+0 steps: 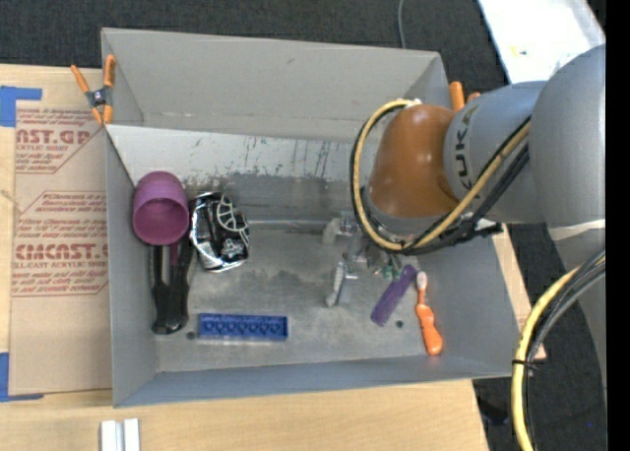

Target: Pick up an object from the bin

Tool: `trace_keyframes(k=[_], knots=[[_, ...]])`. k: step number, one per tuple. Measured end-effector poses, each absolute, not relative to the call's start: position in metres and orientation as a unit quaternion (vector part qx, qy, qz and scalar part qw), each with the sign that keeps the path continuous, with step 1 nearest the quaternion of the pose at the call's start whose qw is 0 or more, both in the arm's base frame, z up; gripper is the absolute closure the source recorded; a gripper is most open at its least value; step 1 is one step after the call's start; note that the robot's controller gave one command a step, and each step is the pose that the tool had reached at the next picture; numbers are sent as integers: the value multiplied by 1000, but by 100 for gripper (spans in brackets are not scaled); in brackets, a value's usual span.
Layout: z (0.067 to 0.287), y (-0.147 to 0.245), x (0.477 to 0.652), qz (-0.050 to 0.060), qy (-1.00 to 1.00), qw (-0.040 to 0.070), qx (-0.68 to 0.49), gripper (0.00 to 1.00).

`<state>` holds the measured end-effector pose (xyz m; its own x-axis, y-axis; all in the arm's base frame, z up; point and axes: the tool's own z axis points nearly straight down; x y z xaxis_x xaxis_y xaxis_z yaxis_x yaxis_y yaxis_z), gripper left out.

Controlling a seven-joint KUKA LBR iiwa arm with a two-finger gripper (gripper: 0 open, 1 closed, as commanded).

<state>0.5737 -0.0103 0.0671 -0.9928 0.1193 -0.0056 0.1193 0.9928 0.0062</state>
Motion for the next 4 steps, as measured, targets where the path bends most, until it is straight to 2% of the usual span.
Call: trace_keyframes(k=[1, 2, 3, 4], knots=[[73, 30, 524, 1, 999, 5, -31, 0], [71, -8, 523, 3, 1000, 8, 2, 0], [71, 28, 508, 1, 1000, 5, 21, 0], [71, 2, 508, 3, 1000, 6, 14, 0]])
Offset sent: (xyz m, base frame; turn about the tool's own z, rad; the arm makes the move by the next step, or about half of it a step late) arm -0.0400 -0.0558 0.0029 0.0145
